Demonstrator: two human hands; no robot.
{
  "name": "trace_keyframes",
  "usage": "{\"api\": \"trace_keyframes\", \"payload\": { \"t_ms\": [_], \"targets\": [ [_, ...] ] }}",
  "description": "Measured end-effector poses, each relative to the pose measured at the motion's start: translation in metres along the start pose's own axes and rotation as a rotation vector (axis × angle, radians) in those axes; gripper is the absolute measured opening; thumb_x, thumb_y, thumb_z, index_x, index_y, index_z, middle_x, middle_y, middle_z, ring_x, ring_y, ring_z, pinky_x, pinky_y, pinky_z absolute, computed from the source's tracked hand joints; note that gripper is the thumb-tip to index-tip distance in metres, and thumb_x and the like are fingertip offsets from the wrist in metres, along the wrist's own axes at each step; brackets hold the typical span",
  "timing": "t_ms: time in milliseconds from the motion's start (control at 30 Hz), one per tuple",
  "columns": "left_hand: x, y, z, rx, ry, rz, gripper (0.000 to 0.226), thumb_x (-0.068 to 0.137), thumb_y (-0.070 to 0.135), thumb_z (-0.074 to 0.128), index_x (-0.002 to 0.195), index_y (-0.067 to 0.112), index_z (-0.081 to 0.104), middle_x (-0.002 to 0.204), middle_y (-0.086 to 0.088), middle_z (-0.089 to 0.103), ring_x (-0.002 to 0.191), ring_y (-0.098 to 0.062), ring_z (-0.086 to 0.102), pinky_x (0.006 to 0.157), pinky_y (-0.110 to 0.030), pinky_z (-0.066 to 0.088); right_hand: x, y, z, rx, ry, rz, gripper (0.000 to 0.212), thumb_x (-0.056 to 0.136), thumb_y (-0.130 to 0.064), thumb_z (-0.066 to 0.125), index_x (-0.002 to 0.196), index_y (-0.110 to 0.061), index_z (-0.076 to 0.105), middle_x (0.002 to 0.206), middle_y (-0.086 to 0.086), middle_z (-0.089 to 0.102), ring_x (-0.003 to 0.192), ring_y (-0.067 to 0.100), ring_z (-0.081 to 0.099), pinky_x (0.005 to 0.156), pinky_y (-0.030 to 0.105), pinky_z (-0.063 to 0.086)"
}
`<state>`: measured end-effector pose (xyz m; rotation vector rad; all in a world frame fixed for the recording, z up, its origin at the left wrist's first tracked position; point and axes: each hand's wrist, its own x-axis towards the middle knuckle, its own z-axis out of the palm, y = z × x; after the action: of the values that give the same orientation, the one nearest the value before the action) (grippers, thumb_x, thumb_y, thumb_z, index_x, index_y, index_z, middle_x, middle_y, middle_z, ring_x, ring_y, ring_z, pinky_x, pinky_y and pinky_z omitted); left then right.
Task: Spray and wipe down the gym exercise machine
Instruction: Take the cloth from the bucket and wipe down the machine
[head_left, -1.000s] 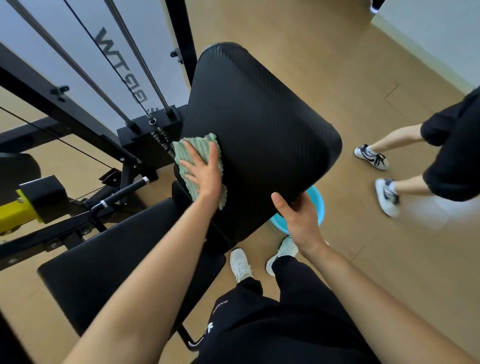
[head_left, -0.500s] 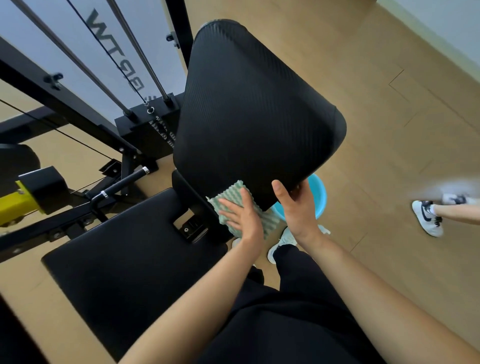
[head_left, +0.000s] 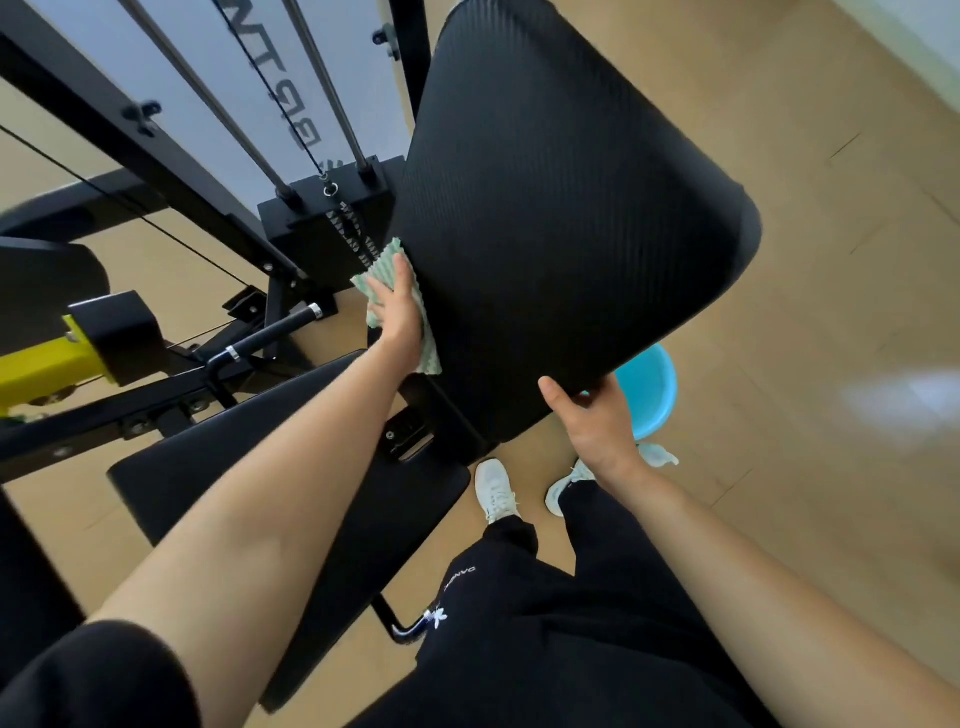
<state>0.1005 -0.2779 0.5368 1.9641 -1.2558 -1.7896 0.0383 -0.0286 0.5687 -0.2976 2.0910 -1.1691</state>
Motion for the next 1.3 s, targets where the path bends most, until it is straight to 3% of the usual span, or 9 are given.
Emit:
{"api": "trace_keyframes", "payload": {
  "t_ms": [300, 433, 567, 733, 867, 1000, 1100, 1200, 1300],
  "targets": [
    [-0.056, -0.069, 0.035, -0.013, -0.001, -0.046, 0.085, 0.099, 0.075, 0.025, 0.164, 0.032, -0.010, 0.173, 0.000, -0.014, 0.159, -0.029, -0.004, 0.127, -0.057, 0.001, -0.002, 0.002, 0.000, -0.034, 0.016, -0.020, 0.051, 0.090, -0.045, 0.074, 0.130, -0.020, 0.054, 0.114, -0.011, 0.065, 0.105, 0.003, 0.062, 0.084, 0.011, 0.047],
    [-0.116, -0.119, 0.063, 0.100, -0.104, -0.071, 0.074, 0.108, 0.057, 0.029, 0.165, 0.026, -0.006, 0.172, -0.007, -0.018, 0.159, -0.031, -0.012, 0.127, -0.052, -0.002, -0.004, 0.003, 0.001, -0.016, 0.028, -0.030, 0.051, 0.090, -0.040, 0.076, 0.130, -0.017, 0.055, 0.117, -0.006, 0.068, 0.107, 0.006, 0.065, 0.091, 0.021, 0.053],
    [-0.146, -0.122, 0.074, -0.049, -0.134, -0.147, 0.084, 0.105, 0.062, 0.031, 0.163, 0.023, -0.017, 0.171, -0.008, -0.021, 0.158, -0.024, -0.018, 0.128, -0.049, -0.004, -0.005, 0.005, 0.003, 0.012, 0.041, -0.031, 0.053, 0.088, -0.040, 0.078, 0.131, -0.018, 0.055, 0.120, -0.004, 0.069, 0.111, 0.013, 0.067, 0.099, 0.035, 0.056],
    [-0.152, -0.085, 0.072, 0.102, -0.179, 0.337, 0.081, 0.105, 0.053, 0.024, 0.160, 0.016, -0.024, 0.168, -0.008, -0.029, 0.154, -0.020, -0.030, 0.127, -0.045, -0.016, -0.008, -0.008, -0.009, 0.073, 0.003, -0.037, 0.045, 0.091, -0.039, 0.076, 0.129, -0.019, 0.062, 0.117, -0.005, 0.073, 0.108, 0.009, 0.069, 0.101, 0.042, 0.056],
    [-0.158, -0.046, 0.072, 0.250, -0.240, 0.744, 0.084, 0.100, 0.053, 0.024, 0.160, 0.014, -0.020, 0.166, 0.006, -0.029, 0.151, -0.019, -0.036, 0.120, -0.035, -0.027, -0.019, -0.024, -0.026, 0.163, 0.060, -0.078, 0.039, 0.096, -0.037, 0.069, 0.129, -0.017, 0.062, 0.117, -0.004, 0.073, 0.109, 0.012, 0.069, 0.101, 0.047, 0.055],
    [-0.170, -0.034, 0.070, 0.540, -0.292, 1.066, 0.082, 0.103, 0.048, 0.027, 0.161, 0.010, -0.017, 0.169, -0.003, -0.024, 0.153, -0.031, -0.032, 0.123, -0.046, -0.023, -0.027, -0.043, -0.047, 0.239, 0.117, -0.089, 0.049, 0.089, -0.047, 0.070, 0.130, -0.020, 0.061, 0.120, -0.002, 0.073, 0.112, 0.018, 0.070, 0.102, 0.050, 0.055],
    [-0.177, -0.030, 0.066, 0.657, -0.326, 1.171, 0.082, 0.104, 0.050, 0.028, 0.161, 0.012, -0.017, 0.168, -0.003, -0.028, 0.153, -0.032, -0.033, 0.125, -0.052, -0.019, -0.035, -0.054, -0.061, 0.306, 0.193, -0.120, 0.055, 0.088, -0.042, 0.074, 0.135, -0.018, 0.058, 0.125, 0.001, 0.071, 0.110, 0.017, 0.071, 0.099, 0.043, 0.057],
    [-0.180, -0.018, 0.063, 0.744, -0.353, 1.350, 0.078, 0.106, 0.056, 0.023, 0.161, 0.020, -0.019, 0.166, 0.009, -0.029, 0.154, -0.034, -0.029, 0.126, -0.056, -0.013, -0.046, -0.068, -0.073, 0.312, 0.324, -0.192, 0.040, 0.096, -0.017, 0.071, 0.133, -0.015, 0.055, 0.128, 0.002, 0.066, 0.101, 0.004, 0.069, 0.084, 0.020, 0.056],
    [-0.182, 0.005, 0.062, 0.857, -0.375, 1.531, 0.069, 0.107, 0.055, 0.014, 0.163, 0.021, -0.010, 0.171, 0.002, -0.009, 0.155, -0.038, -0.023, 0.126, -0.059, -0.009, -0.057, -0.082, -0.079, 0.334, 0.467, -0.337, 0.040, 0.094, -0.016, 0.071, 0.129, -0.022, 0.053, 0.127, -0.001, 0.062, 0.108, 0.014, 0.067, 0.088, 0.025, 0.055]
  ]
}}
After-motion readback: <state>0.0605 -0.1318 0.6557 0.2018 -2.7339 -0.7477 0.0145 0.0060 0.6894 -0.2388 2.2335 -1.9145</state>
